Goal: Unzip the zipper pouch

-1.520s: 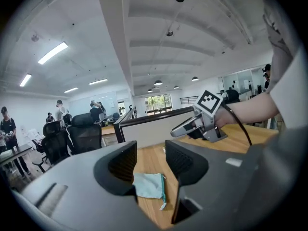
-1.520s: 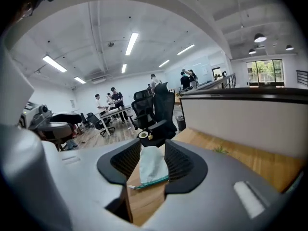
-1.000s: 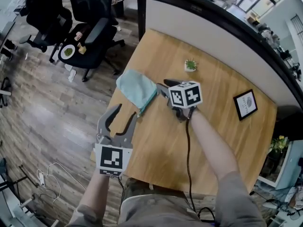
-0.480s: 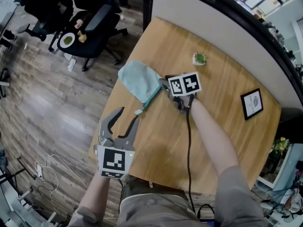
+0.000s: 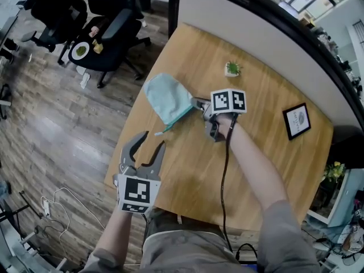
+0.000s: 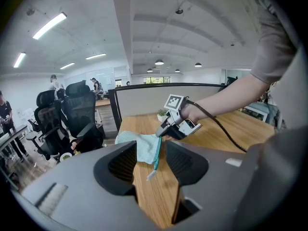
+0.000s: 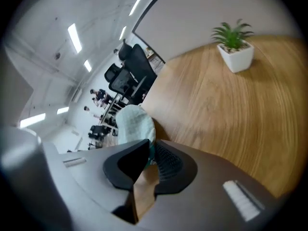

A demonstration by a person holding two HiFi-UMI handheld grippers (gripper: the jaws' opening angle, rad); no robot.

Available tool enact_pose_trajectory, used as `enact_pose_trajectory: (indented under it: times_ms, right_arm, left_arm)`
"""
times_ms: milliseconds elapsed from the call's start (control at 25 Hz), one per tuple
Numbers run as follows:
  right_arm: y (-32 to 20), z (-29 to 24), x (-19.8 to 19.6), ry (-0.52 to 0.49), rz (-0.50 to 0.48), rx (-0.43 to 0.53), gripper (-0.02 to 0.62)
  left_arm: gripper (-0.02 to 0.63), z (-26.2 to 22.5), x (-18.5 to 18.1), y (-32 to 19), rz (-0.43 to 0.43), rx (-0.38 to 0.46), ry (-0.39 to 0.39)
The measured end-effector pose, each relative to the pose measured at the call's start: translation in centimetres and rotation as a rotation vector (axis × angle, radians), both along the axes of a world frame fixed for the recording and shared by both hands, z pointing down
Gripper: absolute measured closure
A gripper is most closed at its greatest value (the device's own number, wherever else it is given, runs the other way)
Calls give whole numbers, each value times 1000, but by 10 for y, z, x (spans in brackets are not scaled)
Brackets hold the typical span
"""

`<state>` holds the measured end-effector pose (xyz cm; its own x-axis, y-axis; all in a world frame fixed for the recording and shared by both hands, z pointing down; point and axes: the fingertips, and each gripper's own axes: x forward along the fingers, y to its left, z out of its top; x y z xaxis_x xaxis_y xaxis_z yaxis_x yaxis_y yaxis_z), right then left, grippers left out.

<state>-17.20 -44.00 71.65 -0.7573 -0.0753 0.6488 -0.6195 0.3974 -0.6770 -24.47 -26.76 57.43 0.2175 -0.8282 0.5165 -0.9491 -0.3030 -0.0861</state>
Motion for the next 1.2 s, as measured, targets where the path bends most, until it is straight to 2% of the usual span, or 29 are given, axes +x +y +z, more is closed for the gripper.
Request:
enact_pose_trajectory:
  times_ms: [160,360,480,600,760,1040,1200]
  right_arm:
    - [25,-38,18,-108,139,-60,548]
    - [59,-107,38,-307,335,-152,548]
    - [81,-143,61,-396,461,-203,548]
    - [106,-177,84,-483,544,-229,548]
    - [142,-220,107,-550,567,-210,549]
    - [195,-270,138,-600,589,-171,549]
    - [212,-277,148,-582,592,-149,548]
  left_arm:
    - [422,-18,5,11,4,20,-5]
    - [422,-57,17,22,30,70,-17]
    - [423,-83,28,32,52,104,-15]
    - [425,-107,41,44,79,133,-8]
    - [425,-132,63,62,146,168,-25]
    - [425,-149,109,95,275,216,-121]
    - [425,-153,123,103,324,244,-223]
